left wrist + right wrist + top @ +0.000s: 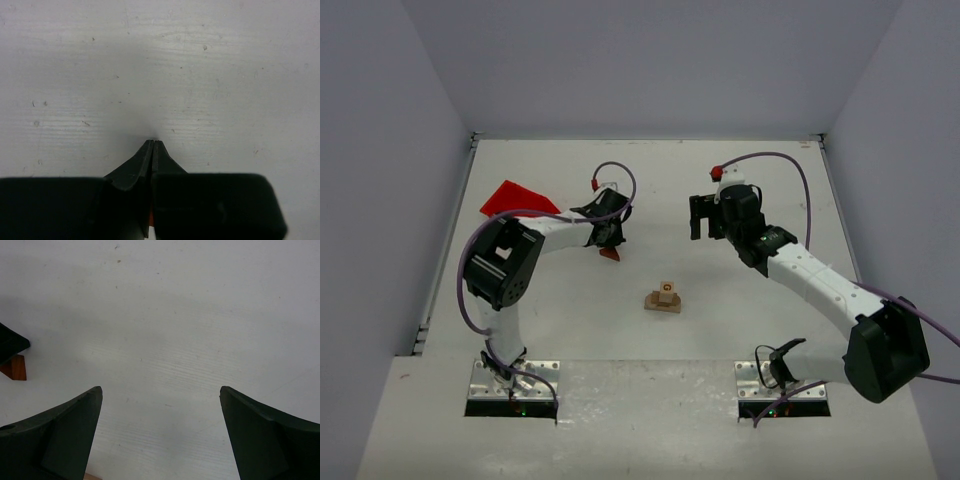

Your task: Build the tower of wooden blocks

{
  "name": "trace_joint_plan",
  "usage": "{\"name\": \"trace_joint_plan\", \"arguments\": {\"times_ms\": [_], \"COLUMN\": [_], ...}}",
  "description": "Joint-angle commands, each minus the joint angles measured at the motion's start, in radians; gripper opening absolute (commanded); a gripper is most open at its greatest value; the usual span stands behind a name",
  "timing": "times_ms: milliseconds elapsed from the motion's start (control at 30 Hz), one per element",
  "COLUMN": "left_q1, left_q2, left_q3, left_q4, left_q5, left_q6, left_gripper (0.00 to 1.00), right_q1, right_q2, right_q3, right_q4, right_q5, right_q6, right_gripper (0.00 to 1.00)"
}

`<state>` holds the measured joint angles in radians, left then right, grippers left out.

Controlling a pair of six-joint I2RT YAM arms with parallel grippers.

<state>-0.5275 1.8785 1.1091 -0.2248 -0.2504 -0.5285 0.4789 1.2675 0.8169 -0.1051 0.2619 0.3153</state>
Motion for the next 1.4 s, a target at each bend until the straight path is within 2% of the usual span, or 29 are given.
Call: {"name": "trace_joint_plan", "arguments": {"times_ms": [0,233,367,467,600,667,767,867,1000,1100,1233,1300,1367], "left_q1": [-0.011,-0.009,-0.008,0.012,0.093,0.137,0.168,0.175,0.183,0.184,0.185,0.185,0.185], "left_q2": [-0.068,-0.225,-0.298,-0.368,-0.484,-0.535,-0.597,-0.625,-0.64,-0.646,-0.65,-0.65,-0.649], "left_q3": [-0.033,-0.131,-0.149,-0.171,-0.258,-0.296,-0.348,-0.368,-0.378,-0.386,-0.388,-0.389,-0.391], "left_q4": [0.049,0.182,0.134,0.094,0.115,0.127,0.139,0.126,0.118,0.121,0.119,0.122,0.128], "left_q5": [0.009,0.082,-0.032,-0.15,-0.14,-0.122,-0.119,-0.134,-0.147,-0.147,-0.147,-0.141,-0.124], "left_q6": [0.001,0.051,0.021,-0.032,-0.081,-0.094,-0.106,-0.113,-0.124,-0.126,-0.128,-0.127,-0.126], "left_gripper": [0.0,0.0,0.0,0.0,0.0,0.0,0.0,0.0,0.0,0.0,0.0,0.0,0.0], "right_q1": [-0.008,-0.008,-0.003,0.044,0.205,0.243,0.288,0.319,0.368,0.377,0.379,0.379,0.38], "right_q2": [-0.01,-0.017,0.035,0.093,0.247,0.327,0.454,0.584,0.674,0.731,0.762,0.771,0.782], "right_q3": [-0.014,-0.041,-0.031,-0.001,0.11,0.155,0.261,0.36,0.413,0.446,0.445,0.439,0.424], "right_q4": [0.083,0.161,0.218,0.235,0.157,0.159,0.162,0.135,0.127,0.125,0.154,0.173,0.206], "right_q5": [-0.027,-0.234,-0.637,-0.729,-0.59,-0.541,-0.531,-0.474,-0.377,-0.321,-0.266,-0.267,-0.276], "right_q6": [-0.006,-0.079,-0.182,-0.253,-0.416,-0.447,-0.413,-0.412,-0.428,-0.404,-0.366,-0.363,-0.364], "right_gripper": [0.99,0.99,0.99,0.99,0.99,0.98,0.92,0.9,0.89,0.84,0.73,0.63,0.45]}}
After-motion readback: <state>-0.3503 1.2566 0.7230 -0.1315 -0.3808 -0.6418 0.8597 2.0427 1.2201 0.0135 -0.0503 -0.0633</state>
